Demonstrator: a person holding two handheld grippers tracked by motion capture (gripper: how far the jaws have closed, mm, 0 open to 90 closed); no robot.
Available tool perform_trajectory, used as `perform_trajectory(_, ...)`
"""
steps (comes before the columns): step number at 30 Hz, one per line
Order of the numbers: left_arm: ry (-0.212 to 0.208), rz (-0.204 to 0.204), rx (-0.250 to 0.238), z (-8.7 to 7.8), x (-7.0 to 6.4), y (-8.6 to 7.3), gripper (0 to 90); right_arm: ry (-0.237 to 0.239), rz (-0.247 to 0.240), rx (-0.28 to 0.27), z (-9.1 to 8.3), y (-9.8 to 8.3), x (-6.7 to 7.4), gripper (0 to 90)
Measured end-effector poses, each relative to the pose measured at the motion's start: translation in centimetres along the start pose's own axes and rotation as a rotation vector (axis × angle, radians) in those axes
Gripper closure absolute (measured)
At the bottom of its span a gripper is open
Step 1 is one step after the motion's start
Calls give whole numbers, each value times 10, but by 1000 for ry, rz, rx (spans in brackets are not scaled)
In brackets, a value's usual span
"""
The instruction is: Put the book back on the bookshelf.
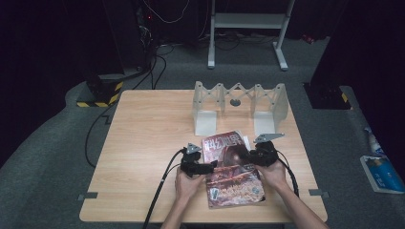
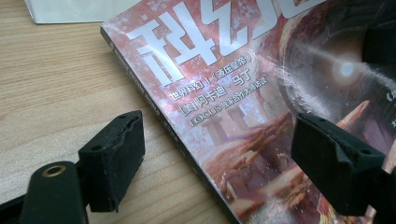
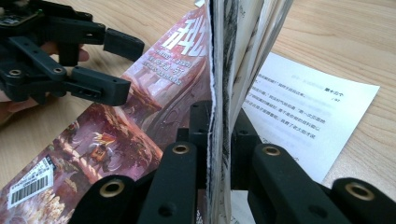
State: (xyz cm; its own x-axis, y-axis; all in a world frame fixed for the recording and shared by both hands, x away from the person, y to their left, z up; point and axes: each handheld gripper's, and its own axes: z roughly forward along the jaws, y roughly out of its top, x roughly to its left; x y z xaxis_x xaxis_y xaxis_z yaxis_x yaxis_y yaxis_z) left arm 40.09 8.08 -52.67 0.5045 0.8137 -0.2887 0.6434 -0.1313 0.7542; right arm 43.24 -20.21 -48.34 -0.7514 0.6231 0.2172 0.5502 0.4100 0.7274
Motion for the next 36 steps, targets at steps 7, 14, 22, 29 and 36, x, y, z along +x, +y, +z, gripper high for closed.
perform_trajectory(7, -8, 16, 28, 4, 0, 6, 152, 11, -9, -12, -2, 1, 2, 834)
perform_trajectory(14, -20, 14, 22, 8, -1, 8, 150, 25, -13, -33, -6, 2, 3, 834)
perform_trajectory(22, -63, -5, 32, 14, -1, 14, 138, 45, -22, -56, -11, 3, 6, 834)
perform_trajectory(29, -77, -11, 30, 15, 2, 15, 154, 42, -29, -61, -11, 2, 6, 834)
perform_trajectory(36, -65, -43, 13, 13, 7, 14, 279, 16, -29, -42, -5, 1, 4, 833)
